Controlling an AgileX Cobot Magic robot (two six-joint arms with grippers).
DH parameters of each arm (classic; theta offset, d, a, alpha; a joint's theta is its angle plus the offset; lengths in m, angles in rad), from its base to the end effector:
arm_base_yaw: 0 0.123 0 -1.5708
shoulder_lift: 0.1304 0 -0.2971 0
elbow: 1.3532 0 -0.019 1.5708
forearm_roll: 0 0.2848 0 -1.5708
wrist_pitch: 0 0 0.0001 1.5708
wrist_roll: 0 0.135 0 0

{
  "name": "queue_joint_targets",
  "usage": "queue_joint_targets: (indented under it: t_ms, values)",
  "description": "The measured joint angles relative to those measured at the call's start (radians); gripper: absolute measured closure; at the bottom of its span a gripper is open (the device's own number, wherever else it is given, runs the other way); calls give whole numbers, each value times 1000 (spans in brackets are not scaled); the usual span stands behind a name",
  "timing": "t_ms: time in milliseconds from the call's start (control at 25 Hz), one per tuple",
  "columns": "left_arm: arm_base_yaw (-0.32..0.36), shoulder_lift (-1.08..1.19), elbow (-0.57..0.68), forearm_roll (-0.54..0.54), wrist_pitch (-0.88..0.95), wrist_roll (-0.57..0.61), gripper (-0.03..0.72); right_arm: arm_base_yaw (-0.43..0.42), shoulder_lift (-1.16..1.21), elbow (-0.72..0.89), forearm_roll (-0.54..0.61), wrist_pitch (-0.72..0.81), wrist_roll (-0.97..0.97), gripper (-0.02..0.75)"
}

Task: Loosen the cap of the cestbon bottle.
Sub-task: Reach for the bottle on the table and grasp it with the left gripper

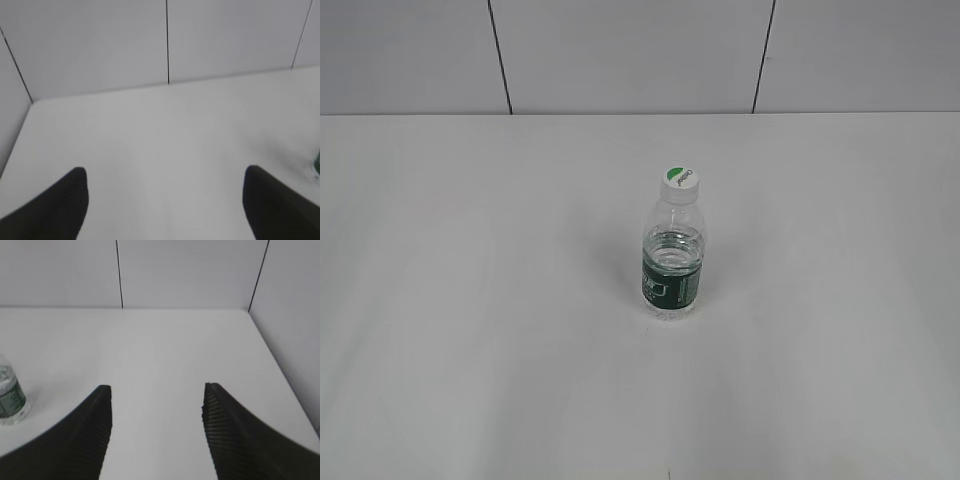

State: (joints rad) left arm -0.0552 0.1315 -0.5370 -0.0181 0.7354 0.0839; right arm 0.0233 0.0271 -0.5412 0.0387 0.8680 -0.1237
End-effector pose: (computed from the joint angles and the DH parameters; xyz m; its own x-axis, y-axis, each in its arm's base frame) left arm 0.0858 -0.0064 0.3188 -0.2346 0.0835 -0.9685 0.0837 0.9943 0.0654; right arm 0.0607 0.0054 0.3108 -0.2567 -0.1045 -0.9608 -0.0774 0.9932 -0.0873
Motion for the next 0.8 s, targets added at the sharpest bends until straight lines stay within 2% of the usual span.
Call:
queue_joint_targets:
  t_ms: [320,520,640,800]
  values:
    - [0,121,132,-4,-445,22,129,0,10,19,3,-308,-41,295]
    - [-5,253,201,-4,-662,24,128,0,109,25,11,-357,-41,295]
    - [-33,366,208,-18,-750,25,128,0,193,25,40,-424,-42,295]
    - [-116,538,208,-18,-899,25,128,0,308,25,75,-505,-46,295]
